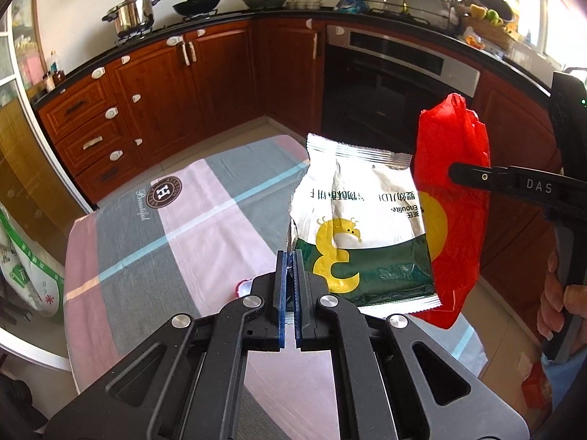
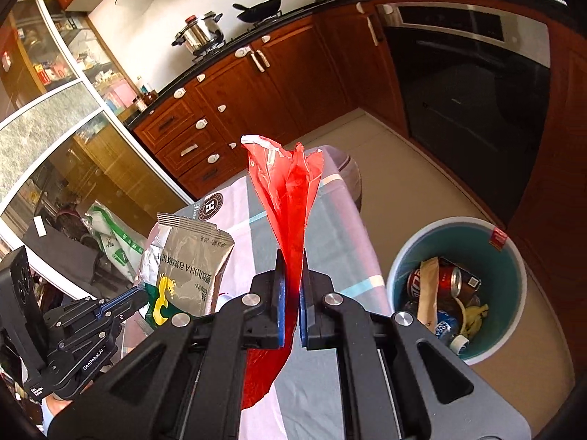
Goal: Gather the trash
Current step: 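Carry snack bag and red bag over the bin and open both tools, then bring both tools back over the table toward the peel and cup, then grasp the yellow-green peel with the left tool while the right tool grasps the white paper cup, then carry peel and paper cup over the bin and open both tools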
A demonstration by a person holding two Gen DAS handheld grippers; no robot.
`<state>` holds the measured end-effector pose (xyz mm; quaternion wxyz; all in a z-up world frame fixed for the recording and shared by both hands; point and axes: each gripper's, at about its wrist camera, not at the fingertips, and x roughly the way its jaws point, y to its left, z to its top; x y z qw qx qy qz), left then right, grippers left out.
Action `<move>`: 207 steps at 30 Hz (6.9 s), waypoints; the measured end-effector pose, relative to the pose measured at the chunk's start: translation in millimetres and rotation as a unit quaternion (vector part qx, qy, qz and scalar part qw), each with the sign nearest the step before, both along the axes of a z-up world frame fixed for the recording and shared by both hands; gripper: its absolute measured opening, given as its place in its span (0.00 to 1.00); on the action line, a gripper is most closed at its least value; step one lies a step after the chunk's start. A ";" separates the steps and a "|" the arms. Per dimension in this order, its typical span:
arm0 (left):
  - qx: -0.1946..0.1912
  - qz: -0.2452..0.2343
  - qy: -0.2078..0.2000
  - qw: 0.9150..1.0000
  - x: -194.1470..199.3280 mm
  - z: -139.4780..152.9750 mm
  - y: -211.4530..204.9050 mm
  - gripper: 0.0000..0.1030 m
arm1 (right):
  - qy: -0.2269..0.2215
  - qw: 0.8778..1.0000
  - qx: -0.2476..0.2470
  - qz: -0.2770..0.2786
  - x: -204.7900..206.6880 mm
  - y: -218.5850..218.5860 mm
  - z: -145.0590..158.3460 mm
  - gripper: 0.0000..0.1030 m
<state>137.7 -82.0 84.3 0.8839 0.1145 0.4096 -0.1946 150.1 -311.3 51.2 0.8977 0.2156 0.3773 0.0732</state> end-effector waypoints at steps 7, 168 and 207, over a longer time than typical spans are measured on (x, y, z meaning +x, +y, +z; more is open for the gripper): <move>0.018 -0.031 0.017 0.999 -1.4 -13.3 -54.7 0.03 | -0.006 0.998 0.016 -0.056 -36.2 -68.2 -8.6 0.05; -0.067 -0.016 0.180 0.981 58.5 -155.5 30.0 0.44 | 0.164 0.977 -0.091 0.102 45.1 101.3 -126.9 0.50; -0.022 0.010 0.101 0.995 12.4 -78.8 13.1 0.17 | 0.114 0.990 -0.043 0.075 -0.5 59.8 -89.5 0.50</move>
